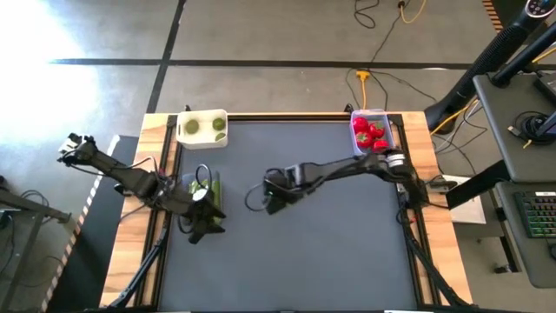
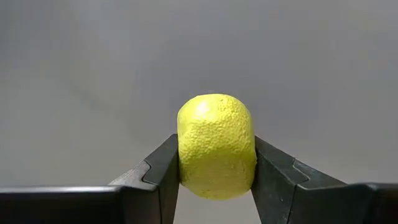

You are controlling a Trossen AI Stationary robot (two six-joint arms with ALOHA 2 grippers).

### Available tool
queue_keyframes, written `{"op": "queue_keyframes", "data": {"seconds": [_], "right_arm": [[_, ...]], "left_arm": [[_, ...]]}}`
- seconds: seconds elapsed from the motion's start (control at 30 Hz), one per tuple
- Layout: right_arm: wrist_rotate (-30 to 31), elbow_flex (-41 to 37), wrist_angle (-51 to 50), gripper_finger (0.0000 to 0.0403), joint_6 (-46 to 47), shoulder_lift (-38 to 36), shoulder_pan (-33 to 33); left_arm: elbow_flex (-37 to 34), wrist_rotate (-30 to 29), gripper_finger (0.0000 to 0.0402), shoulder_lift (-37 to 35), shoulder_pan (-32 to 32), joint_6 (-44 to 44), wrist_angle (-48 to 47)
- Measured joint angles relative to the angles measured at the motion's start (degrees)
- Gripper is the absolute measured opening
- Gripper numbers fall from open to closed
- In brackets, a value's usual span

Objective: Sort produce into baskets
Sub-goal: Put the green lime into the white bin

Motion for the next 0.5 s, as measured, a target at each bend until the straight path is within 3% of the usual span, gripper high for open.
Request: {"op": "queue_keyframes", "data": {"seconds": [0.23,0.5], "right_arm": [[-0.1,9.6,-1.3,0.0159,-9.9,8.2,-2.4],[-0.2,17.0,-7.2,0.0227,-11.8,11.2,-1.9]], "left_arm": [[-1.1,-6.2,0.0254,1.6,-4.4,-4.4,-0.3],[-1.2,-8.9,0.0254,5.7,-4.6,-5.2,-0.3]]}}
